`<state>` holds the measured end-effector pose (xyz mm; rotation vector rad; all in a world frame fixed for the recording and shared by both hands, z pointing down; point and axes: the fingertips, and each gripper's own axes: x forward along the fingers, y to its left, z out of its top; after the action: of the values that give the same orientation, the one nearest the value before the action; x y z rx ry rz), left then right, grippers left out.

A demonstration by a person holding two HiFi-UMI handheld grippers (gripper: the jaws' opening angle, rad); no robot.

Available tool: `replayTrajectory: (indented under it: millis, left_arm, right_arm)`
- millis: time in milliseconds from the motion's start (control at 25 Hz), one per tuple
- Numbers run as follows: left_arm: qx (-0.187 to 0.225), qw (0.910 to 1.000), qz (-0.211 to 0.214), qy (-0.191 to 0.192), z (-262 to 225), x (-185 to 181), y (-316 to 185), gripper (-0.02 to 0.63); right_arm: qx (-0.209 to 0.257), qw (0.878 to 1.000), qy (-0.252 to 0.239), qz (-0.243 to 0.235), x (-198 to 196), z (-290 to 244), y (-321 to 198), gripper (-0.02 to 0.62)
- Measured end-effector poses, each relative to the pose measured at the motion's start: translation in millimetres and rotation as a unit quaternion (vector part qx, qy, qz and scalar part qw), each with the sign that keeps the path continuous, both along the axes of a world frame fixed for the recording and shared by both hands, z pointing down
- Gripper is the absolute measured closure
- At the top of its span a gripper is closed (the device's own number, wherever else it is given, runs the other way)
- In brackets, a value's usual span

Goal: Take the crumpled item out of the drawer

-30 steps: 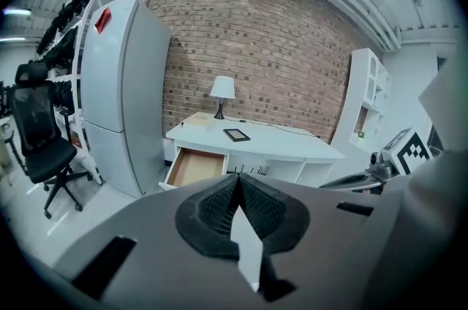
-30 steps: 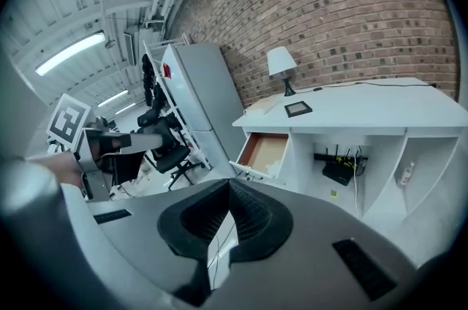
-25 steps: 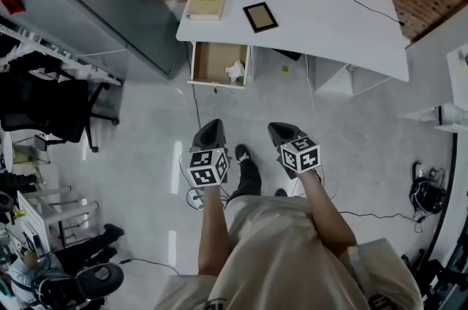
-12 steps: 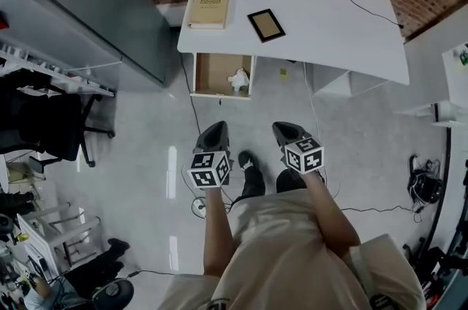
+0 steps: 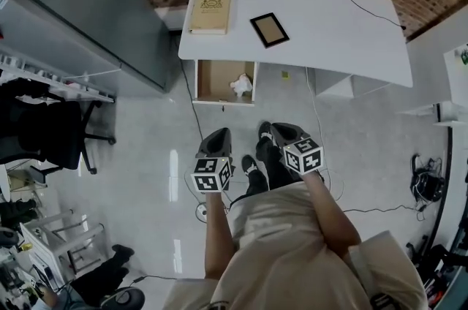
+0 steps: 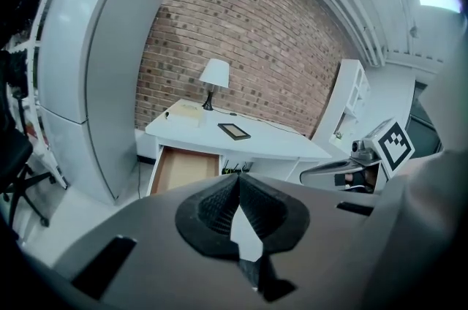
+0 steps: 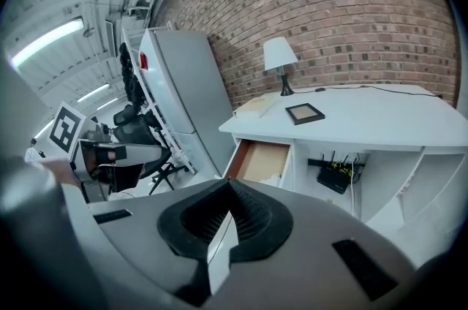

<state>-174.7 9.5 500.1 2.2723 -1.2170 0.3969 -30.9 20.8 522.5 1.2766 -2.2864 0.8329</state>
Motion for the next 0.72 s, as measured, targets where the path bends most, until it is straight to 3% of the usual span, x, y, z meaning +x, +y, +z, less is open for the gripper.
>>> replayTrajectory:
  millis: [400,720]
  left_arm:
    - [-0.020,0.9988,0.015,-0.041,22.5,-7.7,-41.4,0.591]
    - [-0.051,0.9938,0.065,-0.075,63.7,15.5,-91.4,0.591]
  right_arm:
    - [0.004,1.000,-0.027,0.010,0.8,9.9,-65.2,0.571]
    - [-0.029,0.998,-0.047,0.031,26.9,39.4,-110.3,0.571]
